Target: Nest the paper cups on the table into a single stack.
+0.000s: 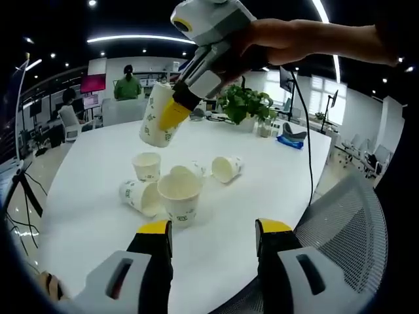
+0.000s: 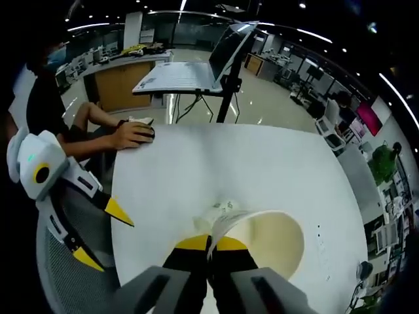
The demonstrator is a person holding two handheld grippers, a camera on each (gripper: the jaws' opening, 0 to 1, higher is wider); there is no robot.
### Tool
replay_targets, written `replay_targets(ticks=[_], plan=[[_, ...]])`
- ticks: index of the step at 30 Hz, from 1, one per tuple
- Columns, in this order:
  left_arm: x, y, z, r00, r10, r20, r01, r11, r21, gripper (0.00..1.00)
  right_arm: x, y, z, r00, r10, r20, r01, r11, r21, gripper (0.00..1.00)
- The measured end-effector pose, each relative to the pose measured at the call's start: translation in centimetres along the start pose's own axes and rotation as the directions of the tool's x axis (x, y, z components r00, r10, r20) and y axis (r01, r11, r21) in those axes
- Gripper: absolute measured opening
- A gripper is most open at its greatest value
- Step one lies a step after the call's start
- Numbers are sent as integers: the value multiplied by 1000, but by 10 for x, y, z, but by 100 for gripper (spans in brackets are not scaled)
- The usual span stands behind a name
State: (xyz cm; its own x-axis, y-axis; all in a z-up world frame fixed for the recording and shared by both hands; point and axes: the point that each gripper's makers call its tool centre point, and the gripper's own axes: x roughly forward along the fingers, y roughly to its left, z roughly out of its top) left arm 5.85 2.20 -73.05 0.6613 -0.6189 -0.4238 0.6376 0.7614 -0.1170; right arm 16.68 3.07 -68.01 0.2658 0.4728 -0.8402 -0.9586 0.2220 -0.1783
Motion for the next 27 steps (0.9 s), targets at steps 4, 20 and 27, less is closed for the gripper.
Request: replay_targets(ticks=[4, 20, 27], plan=[[0, -1, -1, 1000, -2, -6, 2, 1000, 7, 50, 4, 16, -5, 999, 32, -40, -35, 998, -55, 0], [0, 2, 0, 1000, 8, -1, -8, 1000, 2, 50, 25, 41, -36, 982, 101, -159, -116, 989, -87, 0], [0, 0, 0, 1000, 5, -2, -5, 1000, 4, 50, 30, 41, -45, 977, 111, -184, -127, 988, -83, 0]])
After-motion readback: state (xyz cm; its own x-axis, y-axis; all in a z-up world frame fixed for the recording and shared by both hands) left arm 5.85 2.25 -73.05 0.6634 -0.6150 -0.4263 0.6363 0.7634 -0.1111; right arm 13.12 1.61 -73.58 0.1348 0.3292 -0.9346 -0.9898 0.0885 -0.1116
